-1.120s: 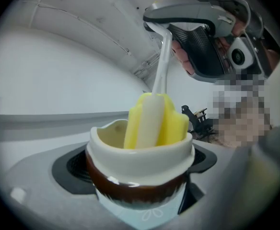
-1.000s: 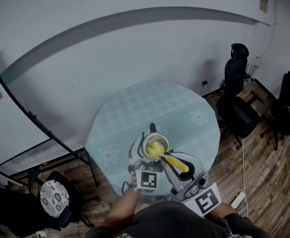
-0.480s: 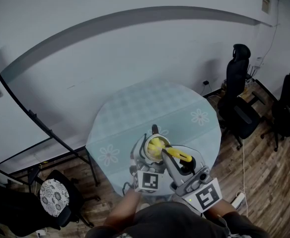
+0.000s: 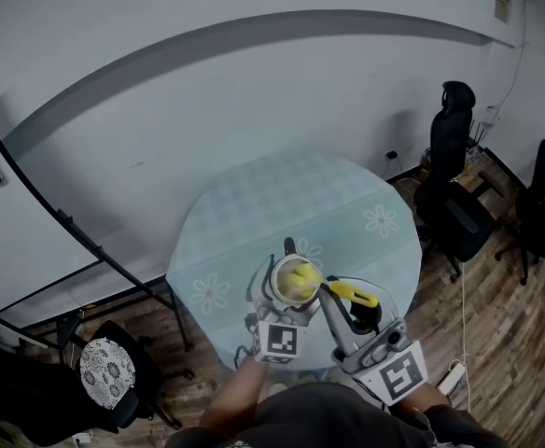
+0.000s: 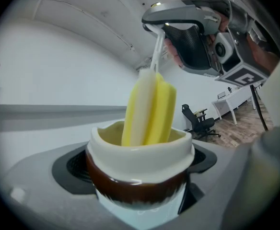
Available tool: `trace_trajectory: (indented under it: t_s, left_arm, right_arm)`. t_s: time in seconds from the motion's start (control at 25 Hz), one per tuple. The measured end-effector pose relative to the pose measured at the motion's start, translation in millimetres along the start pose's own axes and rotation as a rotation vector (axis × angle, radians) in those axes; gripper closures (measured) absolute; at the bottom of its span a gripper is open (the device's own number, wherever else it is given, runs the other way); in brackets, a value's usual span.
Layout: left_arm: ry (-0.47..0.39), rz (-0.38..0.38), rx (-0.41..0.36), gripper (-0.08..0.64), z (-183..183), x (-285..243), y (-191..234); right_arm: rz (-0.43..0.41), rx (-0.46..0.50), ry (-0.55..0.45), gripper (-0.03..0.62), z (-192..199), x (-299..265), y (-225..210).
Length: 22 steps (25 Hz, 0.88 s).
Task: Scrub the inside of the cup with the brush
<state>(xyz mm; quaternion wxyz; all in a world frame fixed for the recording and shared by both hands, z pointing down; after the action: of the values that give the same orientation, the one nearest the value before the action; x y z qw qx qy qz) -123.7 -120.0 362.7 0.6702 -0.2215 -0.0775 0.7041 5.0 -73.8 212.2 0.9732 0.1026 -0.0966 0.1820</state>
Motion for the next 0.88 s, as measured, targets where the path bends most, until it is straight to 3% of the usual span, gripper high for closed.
trace_trajectory:
  t_s: [0.24, 0.48, 0.88]
  left_arm:
    - [0.046, 0.021, 0.023, -0.006, 21.5, -7.5, 0.5]
    - [0.091, 0.053, 0.079, -0.006, 44.3, -17.4, -4.5]
    - [0.145, 0.132, 0.151, -0.006, 105.3, -44.1, -32.8]
  right_arm:
    - [0.004, 0.014, 0.008, 0.552, -4.7, 7.1, 5.1]
    - [0.077, 0.009, 0.027, 0.553, 2.7, 14.0, -17.5]
    - [0.206, -0.027, 0.195, 0.552, 69.9, 18.2, -60.9]
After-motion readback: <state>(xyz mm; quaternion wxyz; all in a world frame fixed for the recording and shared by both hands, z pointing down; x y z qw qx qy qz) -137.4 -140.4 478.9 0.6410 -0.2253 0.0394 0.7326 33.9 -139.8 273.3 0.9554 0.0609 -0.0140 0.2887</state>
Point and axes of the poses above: the fingertips, and each gripper's own axes: x backward along the fingers, y to its left, z out of its underside, the point moved 6 cm from there along x, backward along the fingers, and after that the axes turned 14 degrees about y, right-handed, at the moved point
